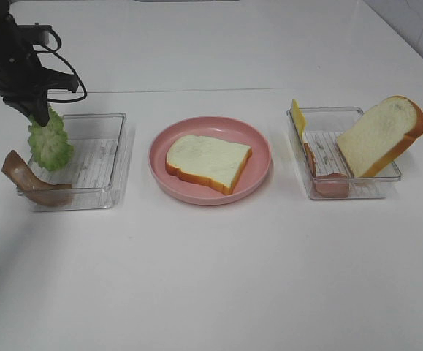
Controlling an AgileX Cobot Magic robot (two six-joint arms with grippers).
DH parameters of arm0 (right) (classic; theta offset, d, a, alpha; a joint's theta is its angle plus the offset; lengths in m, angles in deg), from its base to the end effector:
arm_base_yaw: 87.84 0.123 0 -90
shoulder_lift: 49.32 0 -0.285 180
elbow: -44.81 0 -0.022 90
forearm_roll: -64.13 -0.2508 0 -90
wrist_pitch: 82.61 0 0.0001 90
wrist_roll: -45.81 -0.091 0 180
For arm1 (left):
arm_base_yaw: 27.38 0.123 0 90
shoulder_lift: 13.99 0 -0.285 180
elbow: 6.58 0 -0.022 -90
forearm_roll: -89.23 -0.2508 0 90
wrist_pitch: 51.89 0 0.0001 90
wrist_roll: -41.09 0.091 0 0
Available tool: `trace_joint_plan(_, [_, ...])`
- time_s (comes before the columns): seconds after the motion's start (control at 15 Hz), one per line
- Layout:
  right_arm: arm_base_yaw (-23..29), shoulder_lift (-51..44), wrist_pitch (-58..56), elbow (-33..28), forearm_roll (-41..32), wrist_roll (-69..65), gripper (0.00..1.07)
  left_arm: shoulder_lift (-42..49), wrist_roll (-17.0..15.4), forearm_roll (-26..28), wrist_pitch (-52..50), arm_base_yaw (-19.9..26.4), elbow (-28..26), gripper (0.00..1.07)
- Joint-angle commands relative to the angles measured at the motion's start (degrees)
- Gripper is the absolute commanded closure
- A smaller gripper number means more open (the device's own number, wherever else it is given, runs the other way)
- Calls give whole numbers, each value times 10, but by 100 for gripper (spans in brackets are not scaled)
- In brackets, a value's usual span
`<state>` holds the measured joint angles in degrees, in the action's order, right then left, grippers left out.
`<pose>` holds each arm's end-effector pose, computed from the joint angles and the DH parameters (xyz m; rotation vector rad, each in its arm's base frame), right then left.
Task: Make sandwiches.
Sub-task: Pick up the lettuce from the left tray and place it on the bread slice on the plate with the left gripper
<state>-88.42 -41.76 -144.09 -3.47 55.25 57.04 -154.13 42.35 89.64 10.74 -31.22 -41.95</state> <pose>-0.0070 0.0124 0.2785 -0.1982 2.0286 0.0564 0.4855 -0.0332 0.1742 0.1262 2.9191 -0.0171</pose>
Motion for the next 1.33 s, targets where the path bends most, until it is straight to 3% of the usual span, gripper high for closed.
trace_joint_plan(0.07, [-3, -11, 3, 0, -2, 5, 26, 17, 10, 10, 1, -3, -1, 107])
trace_joint_plan(0.13, [-3, -11, 3, 0, -2, 5, 26, 32, 15, 17, -4, -3, -1, 107])
trace_joint_plan(0.2, [-3, -11, 3, 0, -2, 5, 26, 54, 43, 61, -23, -3, -1, 107])
trace_joint_plan(0.67, [-3, -11, 3, 0, -2, 5, 26, 73, 193, 426, -74, -7, -1, 107])
trace_joint_plan(0.8, [-3, -11, 3, 0, -2, 5, 26, 57, 234, 508, -73, -25, -1, 107])
trace_joint_plan(0.93, [-3, -11, 3, 0, -2, 5, 26, 24, 248, 537, -71, -62, -1, 107])
trace_joint_plan(1.13, [-3, -11, 3, 0, -2, 5, 26, -12, 295, 600, -74, -111, -1, 107])
trace_joint_plan(1.33, [-3, -11, 3, 0, -2, 5, 26, -34, 296, 617, -80, -135, -1, 107])
